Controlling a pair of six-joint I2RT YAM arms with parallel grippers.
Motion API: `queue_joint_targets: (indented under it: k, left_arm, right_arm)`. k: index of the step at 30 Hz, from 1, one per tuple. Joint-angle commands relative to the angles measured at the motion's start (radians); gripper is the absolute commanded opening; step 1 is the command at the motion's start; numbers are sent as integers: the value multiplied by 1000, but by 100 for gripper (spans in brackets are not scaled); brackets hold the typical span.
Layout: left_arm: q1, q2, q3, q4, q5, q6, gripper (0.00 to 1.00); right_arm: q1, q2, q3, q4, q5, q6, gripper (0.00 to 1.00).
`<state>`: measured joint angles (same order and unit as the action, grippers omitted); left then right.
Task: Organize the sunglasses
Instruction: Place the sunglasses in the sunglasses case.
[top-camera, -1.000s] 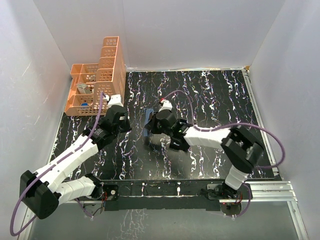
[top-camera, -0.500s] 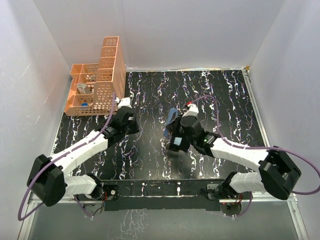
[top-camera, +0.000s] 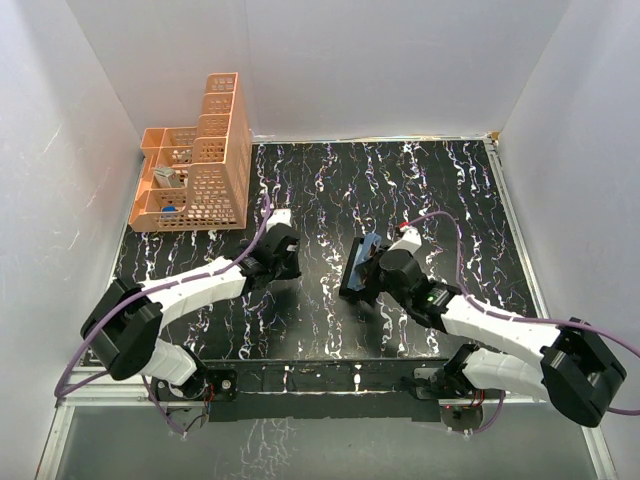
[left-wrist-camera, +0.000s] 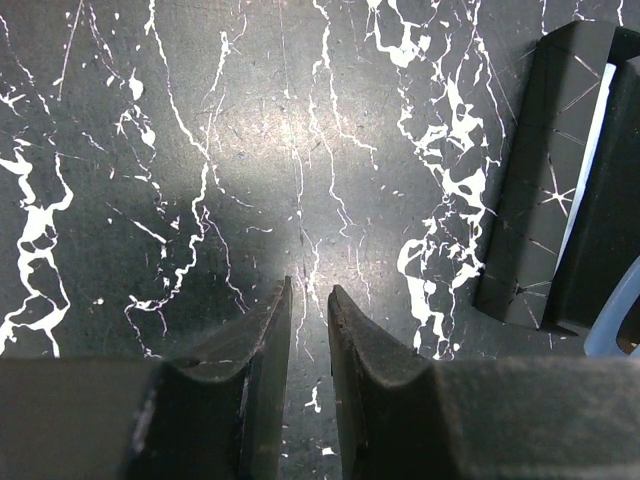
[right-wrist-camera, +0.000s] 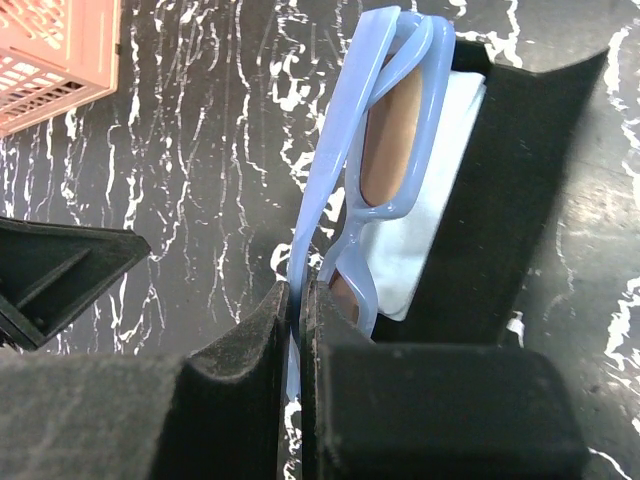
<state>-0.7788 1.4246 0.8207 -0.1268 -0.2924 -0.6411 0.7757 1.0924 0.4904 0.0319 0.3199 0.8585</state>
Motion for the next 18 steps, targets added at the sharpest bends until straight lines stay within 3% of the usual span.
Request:
queue_joint_targets:
  k: [1, 18]
  left_arm:
    - [-12, 7, 35, 34, 8, -14, 21]
    - [-43, 66, 60, 49, 10, -4, 21]
  right_arm:
    - [-14, -55, -43, 25, 41, 36, 0]
    - [-77, 41, -112, 157, -29, 23, 0]
